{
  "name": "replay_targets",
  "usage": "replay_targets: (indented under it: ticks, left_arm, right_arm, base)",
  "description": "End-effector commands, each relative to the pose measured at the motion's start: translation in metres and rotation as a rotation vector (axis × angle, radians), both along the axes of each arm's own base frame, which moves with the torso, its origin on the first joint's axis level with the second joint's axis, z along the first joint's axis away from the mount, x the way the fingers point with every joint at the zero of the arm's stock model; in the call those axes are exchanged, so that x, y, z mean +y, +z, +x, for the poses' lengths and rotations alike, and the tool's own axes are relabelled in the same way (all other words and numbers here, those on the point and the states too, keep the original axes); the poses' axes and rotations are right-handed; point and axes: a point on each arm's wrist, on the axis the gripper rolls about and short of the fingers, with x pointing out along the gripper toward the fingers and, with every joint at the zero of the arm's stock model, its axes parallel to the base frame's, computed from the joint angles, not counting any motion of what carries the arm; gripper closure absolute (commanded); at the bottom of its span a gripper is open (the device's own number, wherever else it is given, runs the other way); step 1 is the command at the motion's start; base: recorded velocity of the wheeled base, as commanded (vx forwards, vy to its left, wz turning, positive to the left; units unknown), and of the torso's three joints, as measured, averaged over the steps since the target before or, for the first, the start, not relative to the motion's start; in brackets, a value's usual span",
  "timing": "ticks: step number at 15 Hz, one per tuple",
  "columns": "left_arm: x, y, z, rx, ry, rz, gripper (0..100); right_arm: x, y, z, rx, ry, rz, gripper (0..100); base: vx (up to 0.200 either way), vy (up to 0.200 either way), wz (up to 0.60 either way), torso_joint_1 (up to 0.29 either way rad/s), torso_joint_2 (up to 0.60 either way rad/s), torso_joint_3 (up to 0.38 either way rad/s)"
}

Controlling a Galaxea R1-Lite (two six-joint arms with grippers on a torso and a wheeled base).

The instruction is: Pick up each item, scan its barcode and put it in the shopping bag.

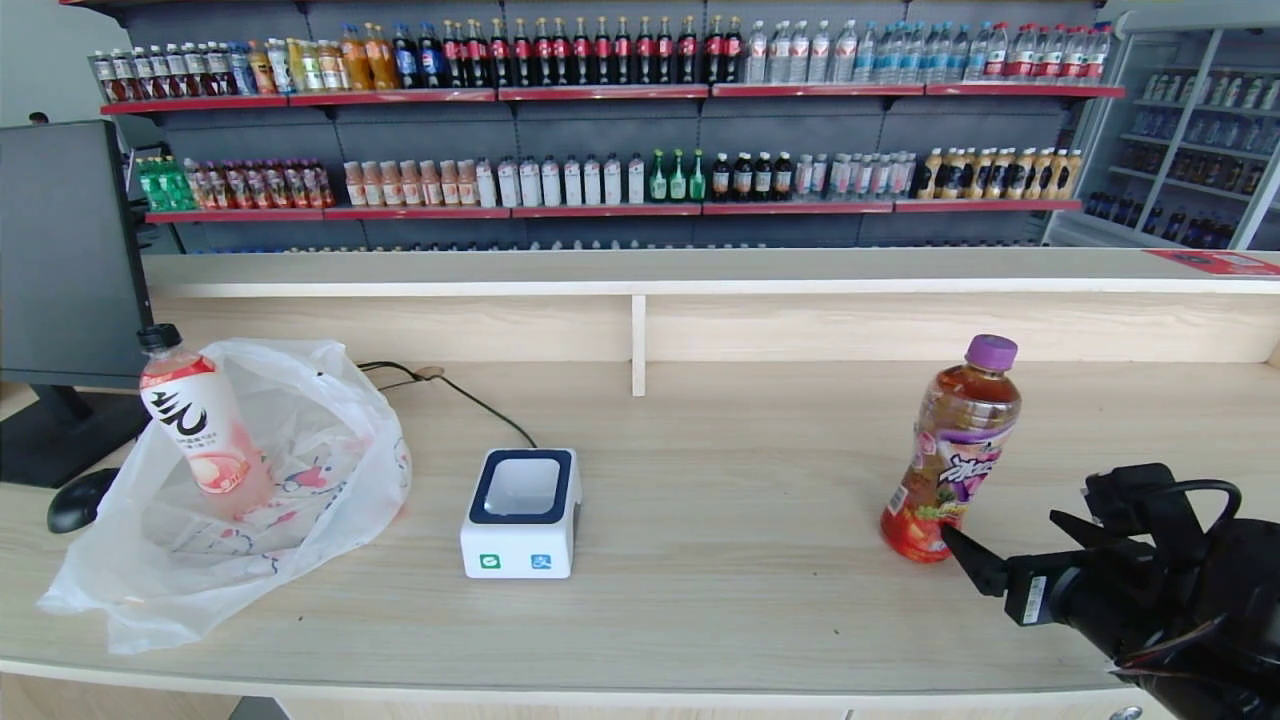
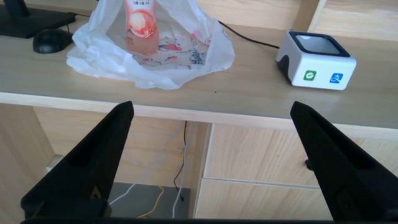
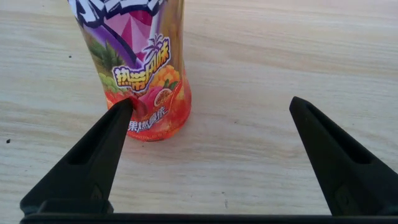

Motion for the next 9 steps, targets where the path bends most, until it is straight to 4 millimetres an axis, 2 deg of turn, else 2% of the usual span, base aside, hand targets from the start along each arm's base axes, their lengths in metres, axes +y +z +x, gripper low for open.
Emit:
replay_targets:
  ticks: [1, 9]
  left_arm:
    - [0.000, 0.000, 0.000, 0.001, -0.001, -0.001, 0]
    - [0.000, 0.000, 0.000, 0.001, 0.001, -0.001, 0]
  right_arm:
    - [-0.002, 0.003, -0.001, -0.015, -0.007, 0.002, 0]
    - [-0.014, 0.004, 0.001, -0.021, -0.070, -0.002, 0]
  base:
    - [0.000, 0.000, 0.00, 0.000, 0.00, 0.000]
    - [0.000, 0.000, 0.00, 0.000, 0.00, 0.000]
